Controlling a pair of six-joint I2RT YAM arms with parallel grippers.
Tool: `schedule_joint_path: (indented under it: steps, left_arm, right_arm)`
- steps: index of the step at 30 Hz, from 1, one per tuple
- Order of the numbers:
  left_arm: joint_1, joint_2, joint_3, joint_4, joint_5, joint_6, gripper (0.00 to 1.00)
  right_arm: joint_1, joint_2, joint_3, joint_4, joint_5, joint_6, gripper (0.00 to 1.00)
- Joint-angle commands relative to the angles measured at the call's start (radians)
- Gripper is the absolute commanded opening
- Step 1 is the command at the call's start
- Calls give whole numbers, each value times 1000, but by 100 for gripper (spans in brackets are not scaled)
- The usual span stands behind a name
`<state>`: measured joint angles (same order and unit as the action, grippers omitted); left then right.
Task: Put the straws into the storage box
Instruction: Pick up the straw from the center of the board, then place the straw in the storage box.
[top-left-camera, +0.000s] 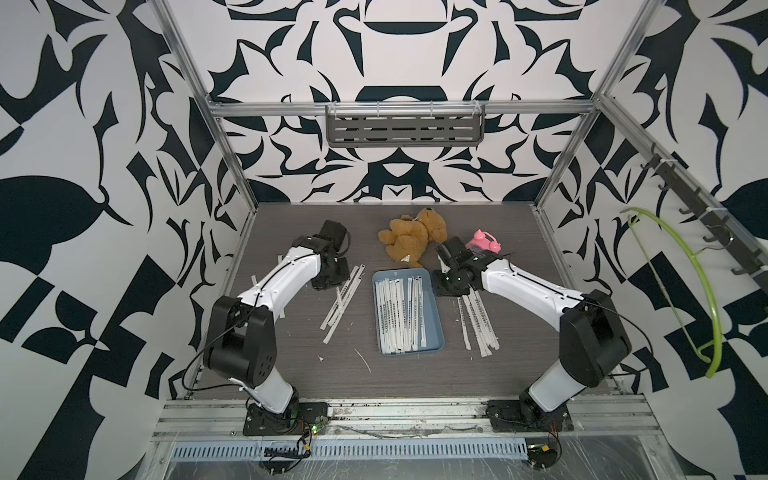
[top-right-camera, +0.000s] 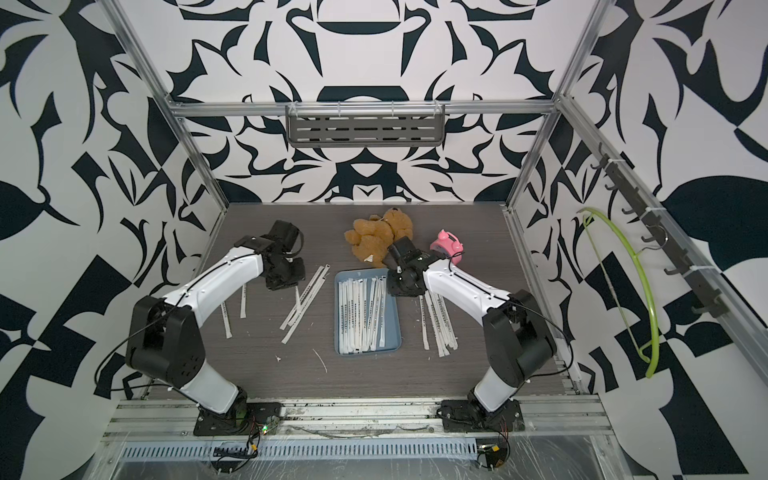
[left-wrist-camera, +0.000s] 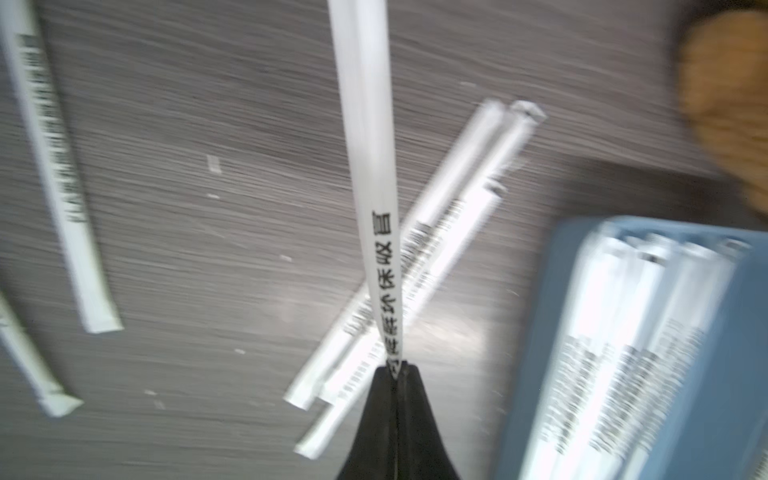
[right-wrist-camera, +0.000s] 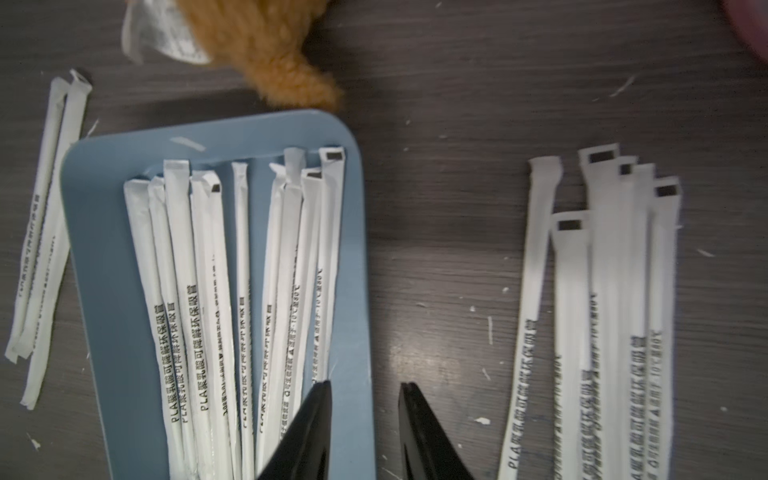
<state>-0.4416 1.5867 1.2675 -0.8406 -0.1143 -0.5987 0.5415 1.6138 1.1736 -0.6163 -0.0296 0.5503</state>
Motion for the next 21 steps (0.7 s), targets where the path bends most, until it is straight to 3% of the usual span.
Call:
schedule_joint_path:
  steps: [1, 7, 9, 16, 21]
  left_arm:
    - [-127, -39, -4, -7, -11, -206, 0]
    - [-262, -37, -27, 89, -8, -311, 0]
    - [-320, -4, 2, 106, 5, -328, 0]
    - [-493, 185, 78, 203, -17, -473, 0]
    - [-541, 375, 233, 179, -12, -447, 0]
  right_arm:
    - [-2, -44, 42, -45, -32, -10, 32]
    - [132, 5, 68, -99, 82, 53, 33]
    - [133, 2, 57, -81, 51, 80, 33]
    - [-9, -105, 54, -131, 60, 33, 33]
    - [-120, -166, 31, -153, 39, -1, 33]
